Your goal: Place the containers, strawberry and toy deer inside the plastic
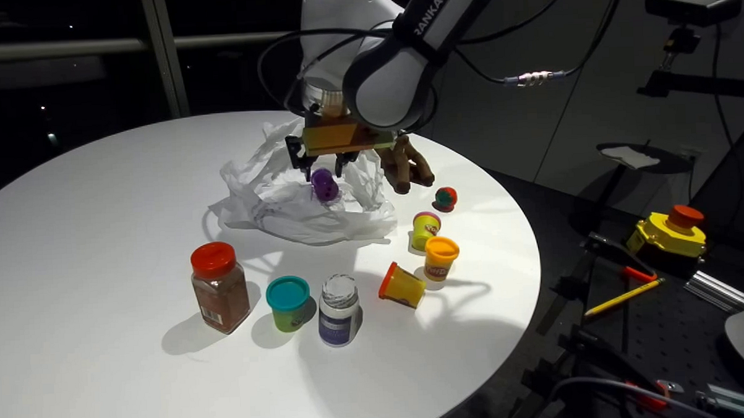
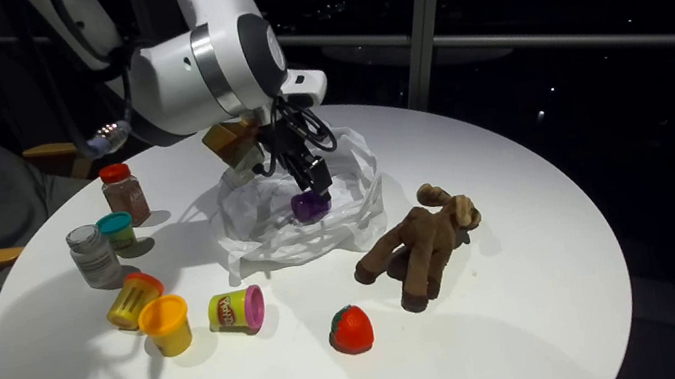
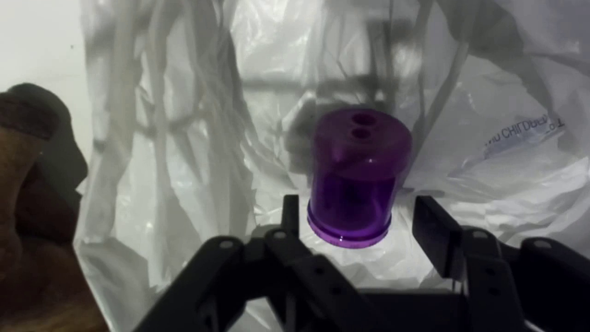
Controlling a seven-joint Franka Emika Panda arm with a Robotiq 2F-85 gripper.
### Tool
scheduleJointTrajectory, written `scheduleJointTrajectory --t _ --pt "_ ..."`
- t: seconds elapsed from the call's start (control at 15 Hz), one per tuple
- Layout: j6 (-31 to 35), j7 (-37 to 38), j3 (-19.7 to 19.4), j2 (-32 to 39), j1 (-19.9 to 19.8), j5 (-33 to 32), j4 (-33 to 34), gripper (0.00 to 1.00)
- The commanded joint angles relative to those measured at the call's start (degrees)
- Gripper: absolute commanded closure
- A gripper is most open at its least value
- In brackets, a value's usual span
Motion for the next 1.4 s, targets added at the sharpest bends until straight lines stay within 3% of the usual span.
scheduleJointTrajectory --t 0.0,0.27,0.47,0.73,0.93,1.13,1.33 --pt "0.0 -4.1 -2.7 -8.3 1.8 4.2 -6.0 0.01" --pt "-1.0 -3.9 -5.0 -20.1 3.0 4.8 -16.8 0.0" --pt "-2.9 -7.0 -2.8 -28.7 0.5 5.5 -26.6 0.0" --pt "-4.7 -4.2 -3.8 -39.7 -0.6 1.3 -40.2 0.0" --pt "-6.1 -4.7 -2.5 -47.1 -4.9 -0.3 -49.5 0.0" --pt "-3.6 -7.8 -0.7 -47.3 -9.6 2.3 -53.7 0.0" --pt "4.6 -9.1 0.4 -43.2 -12.6 4.3 -55.5 0.0"
